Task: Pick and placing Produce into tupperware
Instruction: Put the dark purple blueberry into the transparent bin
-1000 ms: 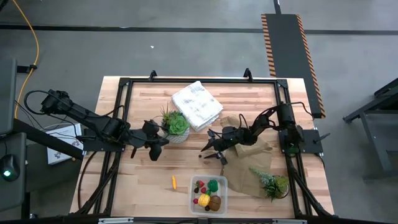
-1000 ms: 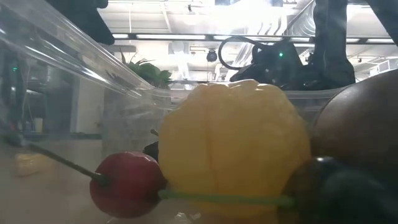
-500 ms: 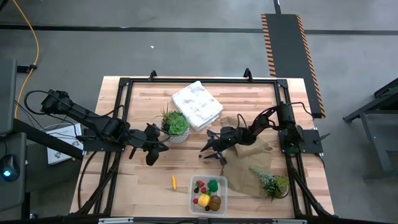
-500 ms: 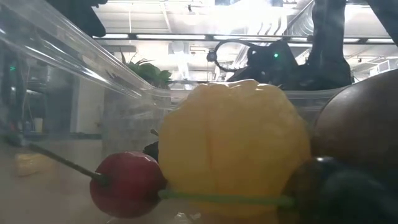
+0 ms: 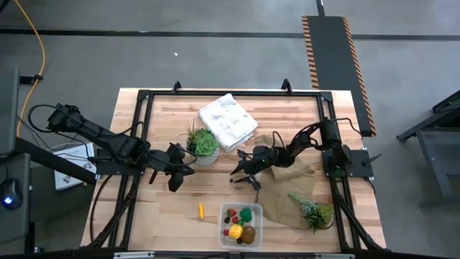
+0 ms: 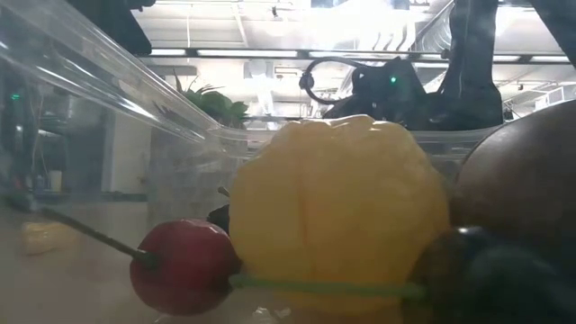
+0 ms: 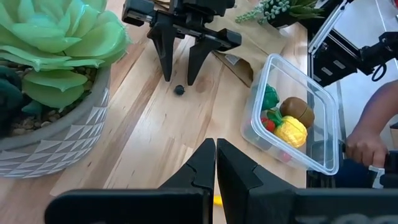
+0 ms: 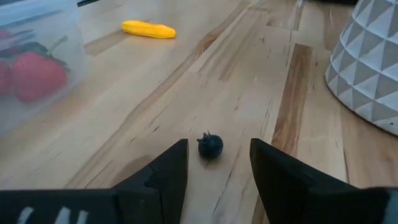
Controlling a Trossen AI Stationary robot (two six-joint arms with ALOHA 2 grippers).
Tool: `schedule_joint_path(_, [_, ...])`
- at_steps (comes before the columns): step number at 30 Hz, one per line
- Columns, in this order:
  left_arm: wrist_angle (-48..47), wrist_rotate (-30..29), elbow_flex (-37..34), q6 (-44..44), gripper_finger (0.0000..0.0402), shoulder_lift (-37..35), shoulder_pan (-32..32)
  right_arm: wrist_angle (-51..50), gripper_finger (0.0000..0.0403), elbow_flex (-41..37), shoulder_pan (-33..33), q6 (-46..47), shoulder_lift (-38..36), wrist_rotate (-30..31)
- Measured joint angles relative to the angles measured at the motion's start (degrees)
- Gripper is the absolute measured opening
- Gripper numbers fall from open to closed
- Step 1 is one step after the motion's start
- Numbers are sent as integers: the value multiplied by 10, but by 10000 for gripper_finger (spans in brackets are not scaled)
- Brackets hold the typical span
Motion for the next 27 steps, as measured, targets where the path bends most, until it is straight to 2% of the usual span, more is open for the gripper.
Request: schedule_joint_path(27, [-6, 0, 0, -1, 5, 0, 0, -6, 165, 0, 0, -4, 0, -4])
